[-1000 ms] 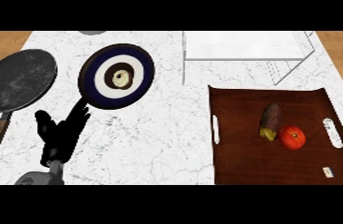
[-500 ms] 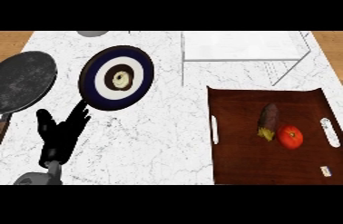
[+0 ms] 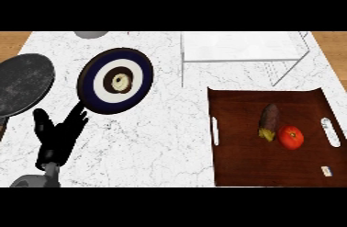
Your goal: Pick the tomato from the tray and place it in the tiered shelf
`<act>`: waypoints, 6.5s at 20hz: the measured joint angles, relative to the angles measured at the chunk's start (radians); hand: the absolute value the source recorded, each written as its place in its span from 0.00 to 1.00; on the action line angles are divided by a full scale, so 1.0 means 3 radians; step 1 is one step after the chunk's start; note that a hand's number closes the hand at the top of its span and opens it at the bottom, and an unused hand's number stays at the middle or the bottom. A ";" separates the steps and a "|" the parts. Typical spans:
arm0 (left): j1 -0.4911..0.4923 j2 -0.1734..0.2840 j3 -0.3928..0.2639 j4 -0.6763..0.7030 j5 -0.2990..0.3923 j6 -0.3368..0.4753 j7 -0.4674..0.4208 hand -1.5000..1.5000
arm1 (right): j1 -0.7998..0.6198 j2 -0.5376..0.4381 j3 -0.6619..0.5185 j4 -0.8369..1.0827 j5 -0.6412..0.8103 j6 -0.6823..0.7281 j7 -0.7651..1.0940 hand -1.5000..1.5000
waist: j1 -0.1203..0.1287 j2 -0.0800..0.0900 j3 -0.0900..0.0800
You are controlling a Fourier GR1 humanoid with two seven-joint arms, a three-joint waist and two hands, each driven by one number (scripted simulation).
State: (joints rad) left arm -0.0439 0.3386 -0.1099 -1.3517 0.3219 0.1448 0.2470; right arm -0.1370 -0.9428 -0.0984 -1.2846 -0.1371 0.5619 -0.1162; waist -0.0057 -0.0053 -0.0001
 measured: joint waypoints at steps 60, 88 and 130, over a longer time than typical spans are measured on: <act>-0.0019 -0.0431 0.0574 -0.0065 -0.0559 -0.0456 0.0201 0.50 | -0.0181 0.1743 0.0384 0.0196 0.2862 -0.0900 0.0628 1.00 | 0.0035 0.0006 -0.0008; -0.0073 -0.0470 0.0674 0.0058 -0.0603 -0.0540 0.0119 0.50 | -0.0790 0.3072 0.1648 -0.1520 0.3090 -0.1233 0.2357 1.00 | 0.0035 -0.0003 0.0003; -0.0050 -0.0568 0.0658 -0.0063 -0.0707 -0.0543 0.0168 0.50 | -0.3940 0.1941 -0.0300 0.0963 0.2846 -0.0951 0.2080 1.00 | 0.0085 0.0032 0.0005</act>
State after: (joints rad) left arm -0.0590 0.1683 0.0875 -1.3706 0.1098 -0.0180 0.2975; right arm -1.3188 -0.3605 -0.1885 -0.9958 0.7166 0.2767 0.5078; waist 0.0199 0.0044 0.0014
